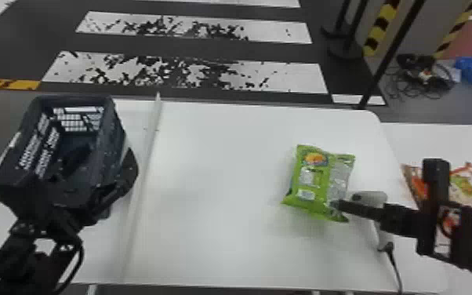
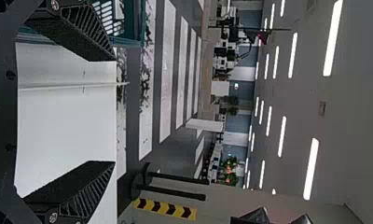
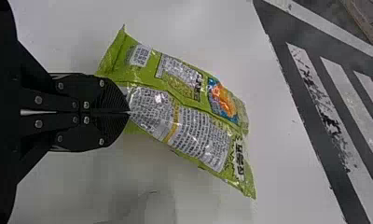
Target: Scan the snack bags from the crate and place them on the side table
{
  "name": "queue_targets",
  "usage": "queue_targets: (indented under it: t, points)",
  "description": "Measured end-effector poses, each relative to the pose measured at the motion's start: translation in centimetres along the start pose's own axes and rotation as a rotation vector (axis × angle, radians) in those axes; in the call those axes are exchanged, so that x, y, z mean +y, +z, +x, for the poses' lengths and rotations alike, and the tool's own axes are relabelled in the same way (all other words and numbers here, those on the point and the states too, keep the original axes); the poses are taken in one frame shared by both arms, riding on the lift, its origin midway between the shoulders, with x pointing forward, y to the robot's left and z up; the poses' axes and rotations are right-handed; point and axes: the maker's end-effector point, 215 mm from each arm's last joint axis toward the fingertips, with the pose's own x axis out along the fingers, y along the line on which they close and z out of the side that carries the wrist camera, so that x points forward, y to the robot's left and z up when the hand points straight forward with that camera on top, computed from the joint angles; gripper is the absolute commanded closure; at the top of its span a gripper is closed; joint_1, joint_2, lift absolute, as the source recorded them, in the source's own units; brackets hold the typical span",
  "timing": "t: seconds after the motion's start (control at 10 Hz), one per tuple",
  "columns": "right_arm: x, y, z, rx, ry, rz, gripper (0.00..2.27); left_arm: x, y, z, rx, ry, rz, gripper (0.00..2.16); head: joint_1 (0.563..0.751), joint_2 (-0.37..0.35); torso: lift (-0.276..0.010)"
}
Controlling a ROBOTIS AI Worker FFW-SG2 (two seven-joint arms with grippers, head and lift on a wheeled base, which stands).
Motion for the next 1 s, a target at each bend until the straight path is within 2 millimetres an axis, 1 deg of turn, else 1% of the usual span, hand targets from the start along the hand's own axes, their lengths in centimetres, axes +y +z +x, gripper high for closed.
queue_targets:
  t: [0.1,0.2,0.3,0.4,0.6,0.7,0.8,0.9,1.0]
  points:
    - [0.5,1.4,-1.3,-0.045,0.029,0.029,2.26,0.0,0.0,0.0,0.000,0.000,0.000,0.08,0.695,-0.063,-0.050]
    - [0.6,2.9,-2.8,-0.098,0.035,0.041,2.26,0.0,0.0,0.0,0.000,0.000,-0.001,0.08,0.695,-0.073,-0.050]
    - [0.2,4.7,-4.6,-0.160,0.023,0.058,2.26,0.0,0.1,0.0,-0.001,0.001,-0.001,0.08,0.695,-0.093,-0.050]
    - [-1.3,6.1,-6.3,-0.213,-0.010,0.084,2.26,0.0,0.1,0.0,-0.002,0.001,-0.001,0.08,0.695,-0.105,-0.050]
    - [-4.7,8.7,-9.7,-0.308,-0.083,0.133,2.26,-0.1,0.2,0.0,-0.004,0.000,-0.001,0.08,0.695,-0.176,-0.050]
    - [-6.8,9.7,-11.2,-0.355,-0.130,0.163,2.26,-0.1,0.2,0.0,-0.004,0.001,-0.002,0.08,0.695,-0.212,-0.050]
    - [-9.3,10.6,-12.7,-0.404,-0.190,0.190,2.26,-0.1,0.3,0.0,-0.005,0.000,-0.002,0.08,0.695,-0.232,-0.050]
    - [-12.2,11.4,-13.9,-0.454,-0.269,0.214,2.26,-0.1,0.3,0.0,-0.005,0.000,-0.001,0.08,0.695,-0.291,-0.050]
    - [-14.7,11.7,-14.7,-0.492,-0.340,0.234,2.26,-0.1,0.3,0.0,-0.005,0.000,-0.001,0.08,0.695,-0.310,-0.050]
